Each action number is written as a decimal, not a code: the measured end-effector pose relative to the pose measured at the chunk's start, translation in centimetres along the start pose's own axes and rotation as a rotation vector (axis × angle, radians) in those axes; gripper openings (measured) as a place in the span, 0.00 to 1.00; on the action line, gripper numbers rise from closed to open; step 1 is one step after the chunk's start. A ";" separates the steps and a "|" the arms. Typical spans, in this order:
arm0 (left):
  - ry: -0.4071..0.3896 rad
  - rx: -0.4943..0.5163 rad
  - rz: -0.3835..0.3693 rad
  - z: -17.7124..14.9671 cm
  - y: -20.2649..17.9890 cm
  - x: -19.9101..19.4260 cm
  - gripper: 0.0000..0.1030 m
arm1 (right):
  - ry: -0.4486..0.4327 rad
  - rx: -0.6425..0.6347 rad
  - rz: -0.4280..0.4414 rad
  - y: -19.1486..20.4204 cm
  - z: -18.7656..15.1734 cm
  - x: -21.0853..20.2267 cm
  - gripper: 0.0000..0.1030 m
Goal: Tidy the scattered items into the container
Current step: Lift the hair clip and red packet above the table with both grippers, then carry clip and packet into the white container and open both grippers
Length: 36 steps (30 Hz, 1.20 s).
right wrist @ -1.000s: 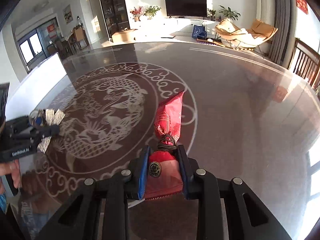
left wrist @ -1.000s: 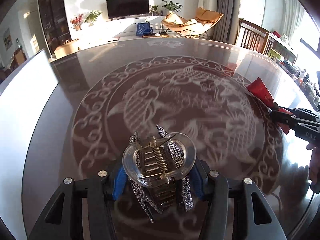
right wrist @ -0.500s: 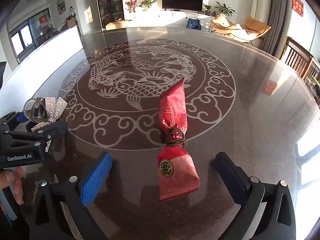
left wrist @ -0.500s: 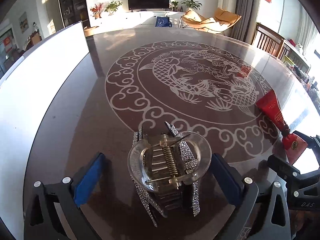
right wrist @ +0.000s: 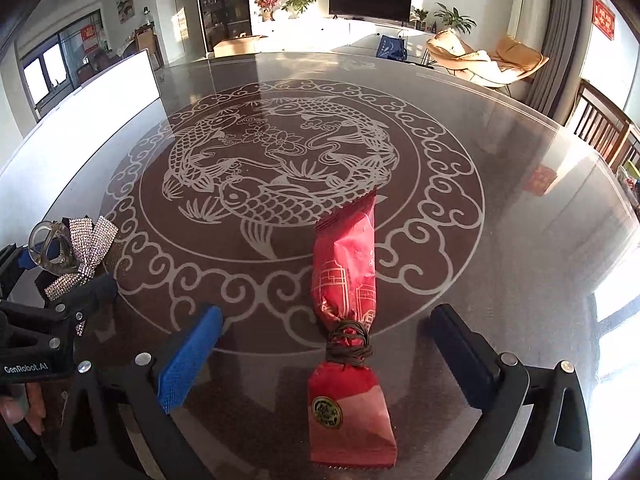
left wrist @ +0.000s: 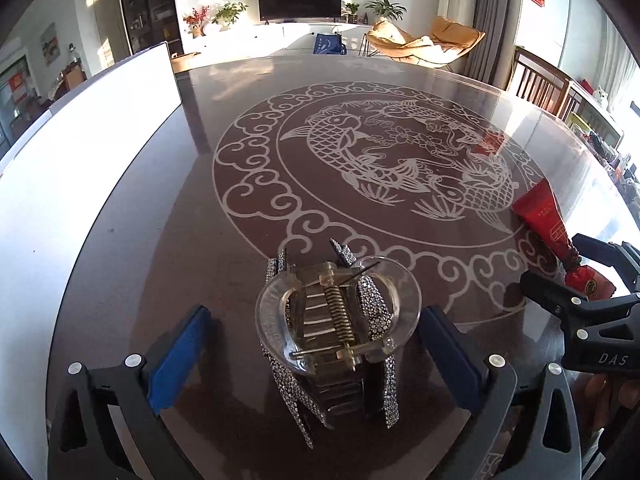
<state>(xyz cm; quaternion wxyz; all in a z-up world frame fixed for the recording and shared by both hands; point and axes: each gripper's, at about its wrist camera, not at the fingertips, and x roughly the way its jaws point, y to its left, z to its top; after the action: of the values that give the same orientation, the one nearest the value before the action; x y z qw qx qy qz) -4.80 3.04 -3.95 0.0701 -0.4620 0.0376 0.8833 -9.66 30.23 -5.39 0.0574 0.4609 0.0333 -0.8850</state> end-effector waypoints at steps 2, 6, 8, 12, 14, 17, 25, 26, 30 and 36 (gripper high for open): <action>0.012 -0.035 0.025 0.1 -0.2 0.1 1.00 | 0.000 0.000 0.001 0.0 0.1 -0.1 1.00; 0.010 -0.100 0.077 0.1 -1.1 0.1 1.00 | 0.001 -0.008 0.007 0.0 0.5 0.3 1.00; 0.005 -0.089 0.070 0.2 -1.3 0.2 1.00 | 0.000 -0.014 0.012 -0.2 0.8 0.5 1.00; 0.006 -0.094 0.073 0.2 -1.3 0.3 1.00 | -0.007 -0.014 0.014 -0.1 0.9 0.6 1.00; 0.005 -0.099 0.076 0.2 -1.3 0.3 1.00 | -0.017 -0.018 0.013 -0.1 0.7 0.4 0.95; 0.015 -0.053 0.038 0.3 -1.6 0.3 1.00 | -0.058 -0.028 0.018 -0.1 0.8 -0.4 0.25; -0.023 -0.016 -0.151 1.0 -2.0 -2.9 0.53 | -0.021 0.070 0.113 -0.9 0.9 -3.0 0.24; -0.029 -0.012 -0.161 1.1 -2.0 -3.5 0.53 | -0.033 0.070 0.120 -0.7 0.9 -3.8 0.24; -0.009 0.015 -0.185 0.5 -2.3 -4.5 0.53 | -0.007 0.039 0.138 0.9 0.5 -4.6 0.24; -0.007 -0.037 -0.224 0.8 0.2 -6.3 0.53 | 0.000 -0.016 0.170 3.7 1.1 -5.8 0.24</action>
<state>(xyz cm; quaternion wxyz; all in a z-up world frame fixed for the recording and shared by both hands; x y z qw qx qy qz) -1.89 2.41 1.65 0.1603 -0.4614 -0.0308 0.8720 -6.83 26.83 -0.04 0.1357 0.4617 0.0011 -0.8766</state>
